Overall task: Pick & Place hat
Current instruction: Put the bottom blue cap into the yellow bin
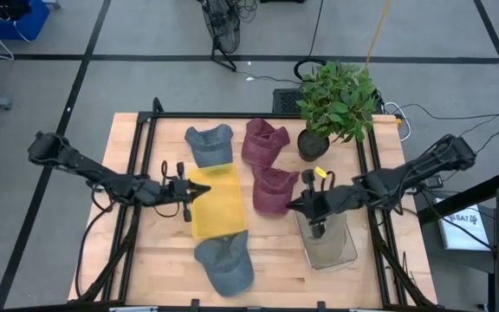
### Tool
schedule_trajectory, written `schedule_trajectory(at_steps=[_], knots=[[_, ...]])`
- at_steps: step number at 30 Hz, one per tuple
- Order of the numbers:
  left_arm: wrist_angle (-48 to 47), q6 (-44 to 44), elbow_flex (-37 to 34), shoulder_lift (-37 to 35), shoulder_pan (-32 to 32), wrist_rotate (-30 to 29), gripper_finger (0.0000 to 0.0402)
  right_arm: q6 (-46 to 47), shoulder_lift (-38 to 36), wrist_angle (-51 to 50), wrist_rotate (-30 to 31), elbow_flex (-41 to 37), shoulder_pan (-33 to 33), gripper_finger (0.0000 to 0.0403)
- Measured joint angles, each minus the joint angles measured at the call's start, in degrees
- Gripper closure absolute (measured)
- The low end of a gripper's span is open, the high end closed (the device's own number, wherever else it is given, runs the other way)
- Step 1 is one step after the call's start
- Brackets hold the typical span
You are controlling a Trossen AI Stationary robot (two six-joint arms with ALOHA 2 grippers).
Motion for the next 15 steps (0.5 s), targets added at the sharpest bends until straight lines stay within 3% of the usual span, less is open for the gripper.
schedule_trajectory(at_steps=[15], knots=[[-5.12,-4.52,0.00,0.04,-2.02,0.19,0.0384,-1.79,7.19,7.54,0.02,-0.84,2.84,0.0399]])
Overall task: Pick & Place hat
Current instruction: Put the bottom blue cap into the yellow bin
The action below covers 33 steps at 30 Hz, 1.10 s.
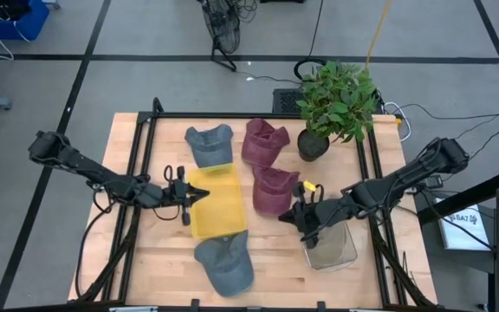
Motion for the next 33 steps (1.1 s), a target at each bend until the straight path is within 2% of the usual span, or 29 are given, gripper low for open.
schedule_trajectory(at_steps=[8,14,18,22,26,29,33], knots=[[-0.23,-0.07,0.00,0.00,-0.18,-0.02,0.0398,-2.89,1.54,7.50,0.08,-4.09,1.38,0.0399],[-0.23,-0.13,0.00,0.00,-0.33,0.78,0.0370,-1.94,1.52,8.49,0.27,-5.89,1.40,0.0399],[0.43,-3.82,0.02,0.00,-0.75,2.05,0.0354,-1.28,1.52,10.25,0.36,-8.18,1.41,0.0399],[-2.21,-9.14,0.21,0.04,-0.73,1.92,0.0353,-4.77,0.58,16.93,0.37,-11.54,1.39,0.0399],[-8.80,-11.34,2.26,2.05,-1.83,2.95,0.0385,-8.29,-3.68,17.83,0.23,-14.13,1.41,0.0399],[-8.60,-9.58,4.39,4.21,-3.24,2.93,0.0395,-8.80,-10.33,17.03,-0.12,-15.36,0.77,0.0399],[-8.73,-7.27,6.60,6.51,-4.34,2.85,0.0383,-6.14,-20.91,13.25,-8.22,-17.09,-1.74,0.0399]])
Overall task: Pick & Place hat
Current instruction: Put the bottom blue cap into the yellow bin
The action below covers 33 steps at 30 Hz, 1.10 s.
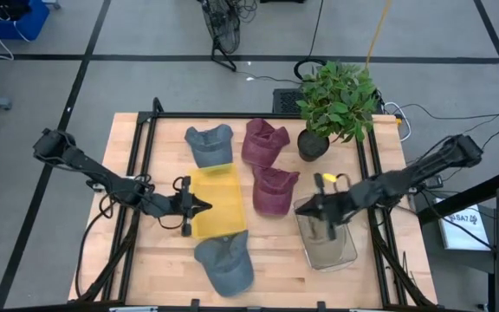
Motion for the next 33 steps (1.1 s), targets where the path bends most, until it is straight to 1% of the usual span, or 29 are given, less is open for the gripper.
schedule_trajectory(at_steps=[2,3,5,7,9,12,15,18,21,25,28,30,33], knots=[[-0.06,0.04,0.71,0.60,-0.10,-1.06,0.0385,1.43,-4.79,-0.68,-4.91,-1.67,-1.52,0.0401],[0.03,-0.15,0.97,0.80,-0.08,-1.48,0.0388,2.08,-7.43,-0.93,-6.28,-2.51,-2.25,0.0402],[0.18,-1.18,1.07,0.92,-0.06,-2.10,0.0396,3.88,-12.37,-1.81,-6.59,-3.80,-3.67,0.0402],[0.80,-2.55,1.07,0.90,-0.06,-3.30,0.0397,5.78,-16.43,-4.76,-6.11,-4.73,-4.99,0.0402],[1.60,-3.35,1.07,0.89,-0.04,-4.23,0.0390,7.29,-19.81,-6.65,-6.07,-6.18,-6.03,0.0402],[1.80,-2.74,1.07,0.89,-0.04,-4.41,0.0377,8.66,-23.42,-5.10,-6.53,-9.05,-6.64,0.0402],[1.71,-2.13,1.07,0.89,-0.04,-4.44,0.0376,9.76,-25.07,-1.96,-6.46,-12.07,-6.71,0.0402],[1.71,-0.72,1.07,0.89,-0.04,-4.48,0.0387,9.58,-25.43,-0.47,-6.42,-15.11,-6.71,0.0402],[1.79,-0.30,1.07,0.89,-0.04,-4.49,0.0397,9.47,-25.41,3.45,-6.40,-18.69,-6.67,0.0403],[2.08,-3.99,1.07,0.89,0.57,-4.44,0.0387,7.28,-26.01,10.87,-6.36,-23.10,-6.67,0.0403],[1.99,-5.66,1.07,0.89,1.40,-2.59,0.0388,4.43,-26.51,12.81,-6.33,-25.50,-6.67,0.0403],[-0.66,-5.66,2.04,0.90,1.99,-2.31,0.0396,3.49,-27.20,13.24,-6.33,-25.62,-6.64,0.0403],[-6.26,-6.54,6.42,1.18,2.59,-4.37,0.0395,3.34,-28.13,13.55,-6.33,-25.59,-6.64,0.0403]])
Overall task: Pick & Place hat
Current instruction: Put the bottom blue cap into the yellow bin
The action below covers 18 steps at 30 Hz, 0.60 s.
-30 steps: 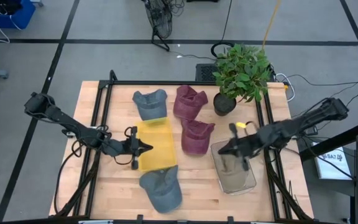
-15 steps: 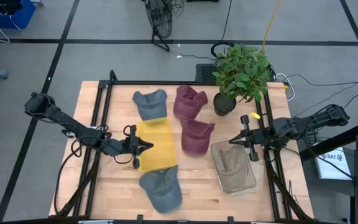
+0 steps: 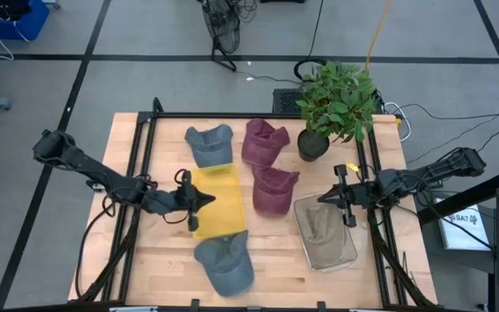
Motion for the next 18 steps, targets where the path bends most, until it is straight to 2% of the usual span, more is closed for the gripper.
schedule_trajectory(at_steps=[7,12,15,18], knots=[[-16.33,-3.00,17.22,9.27,-2.33,0.30,0.0394,-0.06,-0.96,-0.39,0.00,0.00,0.00,0.0403],[-25.80,-10.80,29.88,19.88,-5.85,1.66,0.0391,-0.34,-0.96,-0.39,-0.02,0.00,0.00,0.0403],[-28.53,-11.72,37.82,26.88,-8.30,5.40,0.0390,-1.47,-0.95,0.26,-0.02,0.00,0.00,0.0403],[-34.16,-11.55,46.72,34.42,-10.79,6.01,0.0390,-1.73,-0.96,1.17,-0.02,0.03,0.00,0.0403]])
